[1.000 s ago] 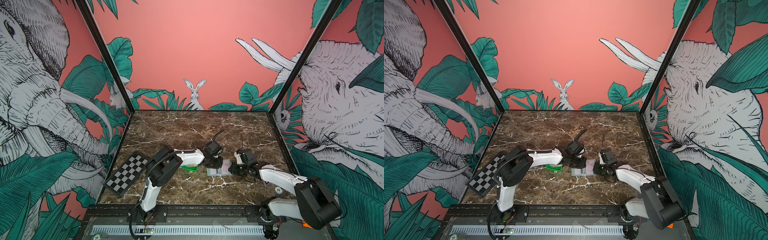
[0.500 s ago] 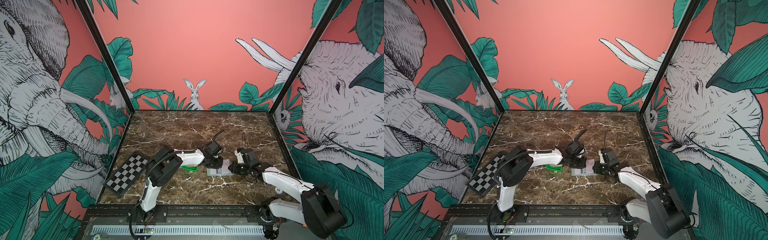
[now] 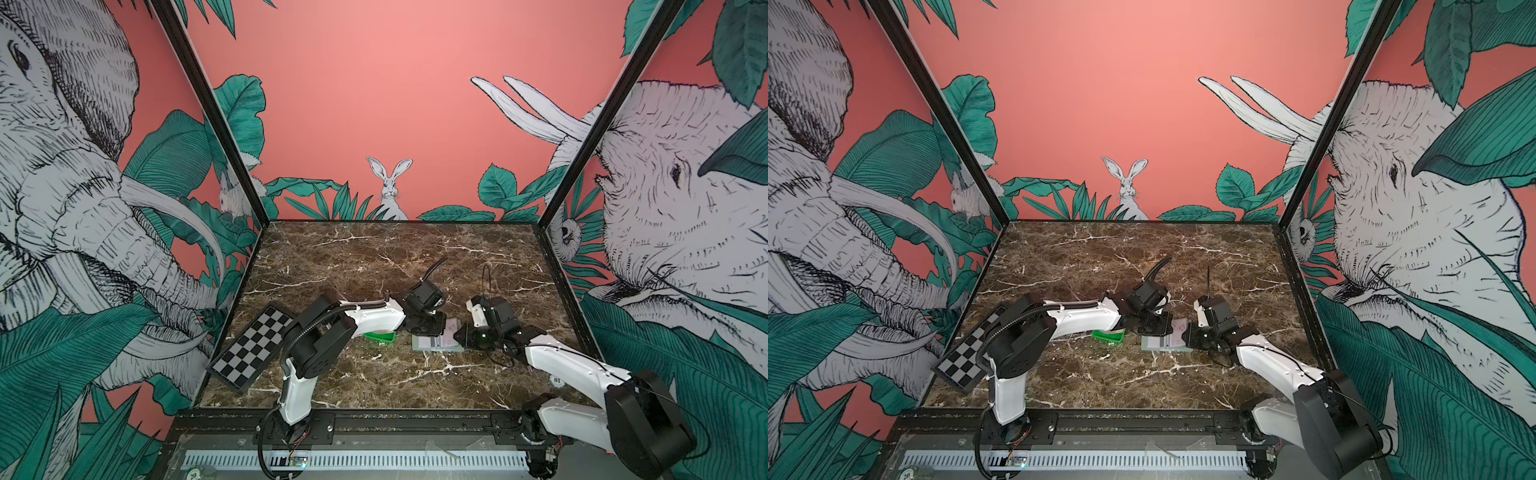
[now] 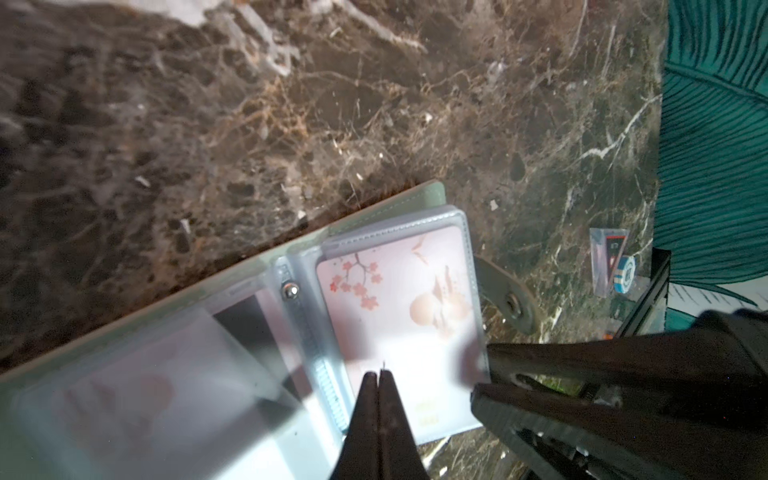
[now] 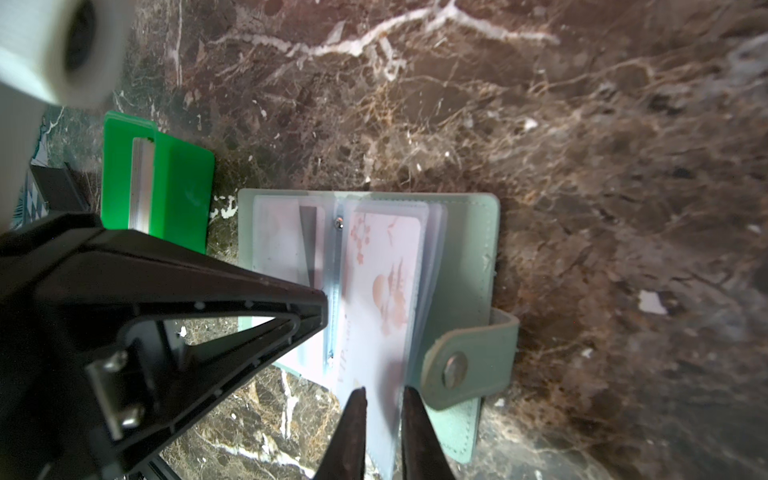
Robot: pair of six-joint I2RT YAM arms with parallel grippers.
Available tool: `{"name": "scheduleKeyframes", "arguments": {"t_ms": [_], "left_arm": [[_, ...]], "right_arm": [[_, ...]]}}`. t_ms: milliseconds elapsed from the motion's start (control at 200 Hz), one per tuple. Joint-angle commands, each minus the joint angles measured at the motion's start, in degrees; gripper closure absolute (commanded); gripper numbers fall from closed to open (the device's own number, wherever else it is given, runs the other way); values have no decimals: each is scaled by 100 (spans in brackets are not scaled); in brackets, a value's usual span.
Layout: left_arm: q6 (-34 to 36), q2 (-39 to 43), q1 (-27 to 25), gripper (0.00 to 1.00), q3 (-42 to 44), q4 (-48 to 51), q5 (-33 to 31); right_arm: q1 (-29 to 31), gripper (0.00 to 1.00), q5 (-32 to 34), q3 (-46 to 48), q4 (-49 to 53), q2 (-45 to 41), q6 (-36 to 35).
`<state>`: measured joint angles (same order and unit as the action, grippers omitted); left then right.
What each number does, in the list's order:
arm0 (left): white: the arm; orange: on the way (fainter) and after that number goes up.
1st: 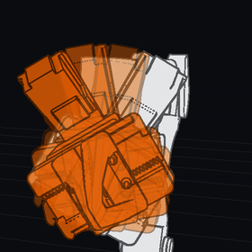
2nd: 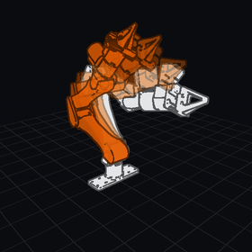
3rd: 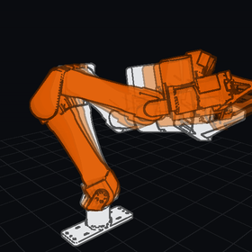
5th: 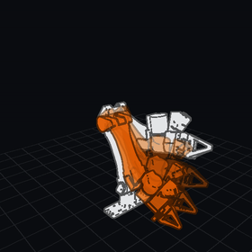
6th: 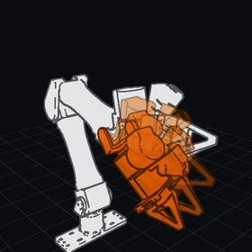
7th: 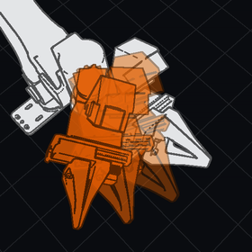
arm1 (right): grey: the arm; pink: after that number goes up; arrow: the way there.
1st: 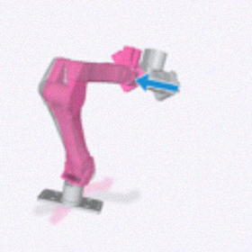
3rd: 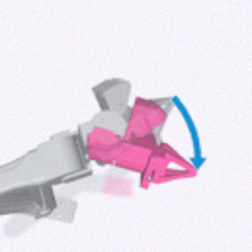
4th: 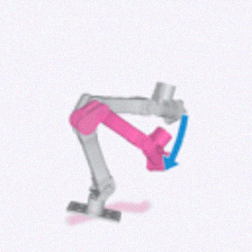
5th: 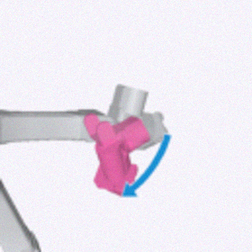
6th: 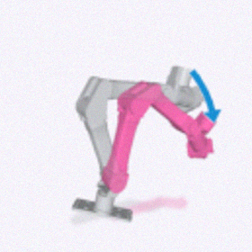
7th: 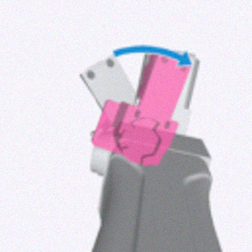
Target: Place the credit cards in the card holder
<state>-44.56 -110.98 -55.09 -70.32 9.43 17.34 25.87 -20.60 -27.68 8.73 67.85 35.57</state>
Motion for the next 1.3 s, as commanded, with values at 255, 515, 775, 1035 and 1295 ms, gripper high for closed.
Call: {"name": "scheduleKeyframes", "arguments": {"t_ms": [255, 515, 775, 1035, 1295], "left_arm": [[-36, 593, -19, 95, 350, 242, -170], [-125, 572, -2, 95, 573, 123, -83], [-337, 606, 121, 95, 860, -304, 103], [-322, 817, 252, 95, 1064, -268, 68], [-336, 916, 400, 94, 1292, -355, 101]], "right_arm": [[208, 83, 75, -279, -30, 14, -56], [376, 83, 276, -504, 119, 122, -103], [579, 81, 357, -753, 201, 328, -137], [849, 80, 508, -990, 173, 634, -103], [1057, 76, 498, -1132, 77, 850, -45]]}}
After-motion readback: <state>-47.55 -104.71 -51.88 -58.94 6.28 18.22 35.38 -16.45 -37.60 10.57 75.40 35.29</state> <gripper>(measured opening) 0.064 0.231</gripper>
